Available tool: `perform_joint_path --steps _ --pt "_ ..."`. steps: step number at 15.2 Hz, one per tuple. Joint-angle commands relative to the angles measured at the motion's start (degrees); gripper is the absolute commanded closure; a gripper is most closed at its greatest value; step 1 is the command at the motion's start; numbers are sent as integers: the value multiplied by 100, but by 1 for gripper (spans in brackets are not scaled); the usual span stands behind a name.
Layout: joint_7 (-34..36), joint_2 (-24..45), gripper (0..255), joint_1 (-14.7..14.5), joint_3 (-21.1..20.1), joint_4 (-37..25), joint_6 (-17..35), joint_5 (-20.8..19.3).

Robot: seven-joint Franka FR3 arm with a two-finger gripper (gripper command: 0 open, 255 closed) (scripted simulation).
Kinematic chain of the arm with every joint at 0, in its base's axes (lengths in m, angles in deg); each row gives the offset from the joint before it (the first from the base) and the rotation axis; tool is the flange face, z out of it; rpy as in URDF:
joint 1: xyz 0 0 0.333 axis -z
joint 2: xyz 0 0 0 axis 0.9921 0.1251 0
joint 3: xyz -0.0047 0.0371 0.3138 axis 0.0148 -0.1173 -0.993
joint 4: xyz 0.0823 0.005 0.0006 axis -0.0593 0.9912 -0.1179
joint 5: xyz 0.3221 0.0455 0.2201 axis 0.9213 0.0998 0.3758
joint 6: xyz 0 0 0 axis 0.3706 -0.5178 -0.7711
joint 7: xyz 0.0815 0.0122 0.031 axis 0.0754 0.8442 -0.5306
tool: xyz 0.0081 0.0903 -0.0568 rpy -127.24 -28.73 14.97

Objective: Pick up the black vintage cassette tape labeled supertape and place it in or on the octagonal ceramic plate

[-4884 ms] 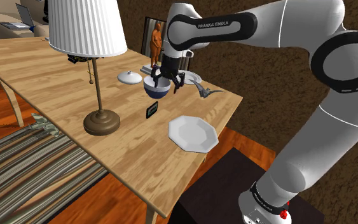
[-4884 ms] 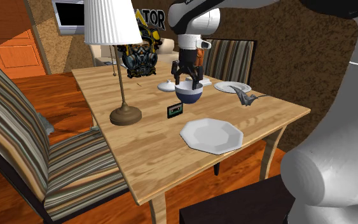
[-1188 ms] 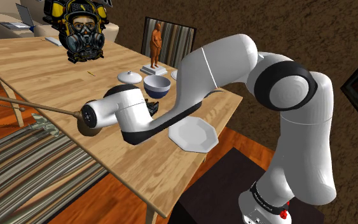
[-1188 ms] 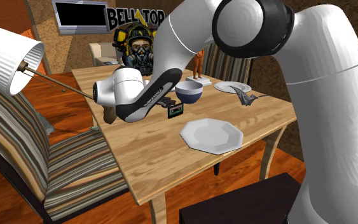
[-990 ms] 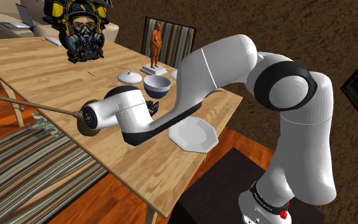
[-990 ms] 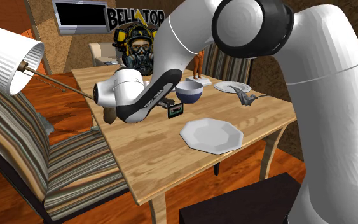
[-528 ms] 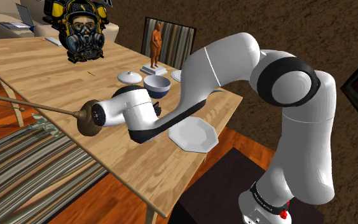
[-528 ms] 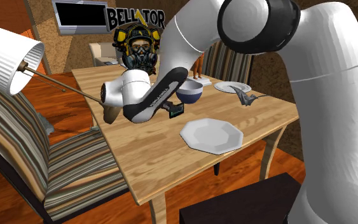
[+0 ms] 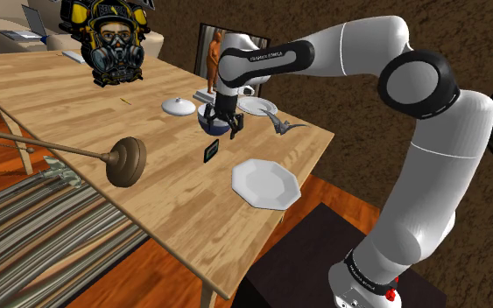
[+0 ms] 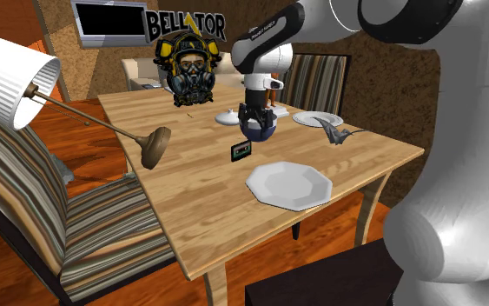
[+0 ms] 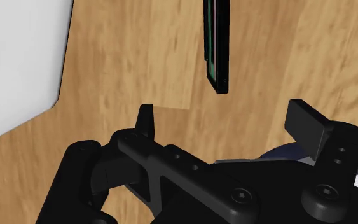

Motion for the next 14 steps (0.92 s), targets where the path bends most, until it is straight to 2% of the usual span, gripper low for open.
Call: perform_joint_path --steps 1,6,14 --pt "-368 69 0 177 -52 3 62 409" --pt "-348 198 0 141 -53 266 452 377" --pt "-348 198 0 141 -53 266 451 377"
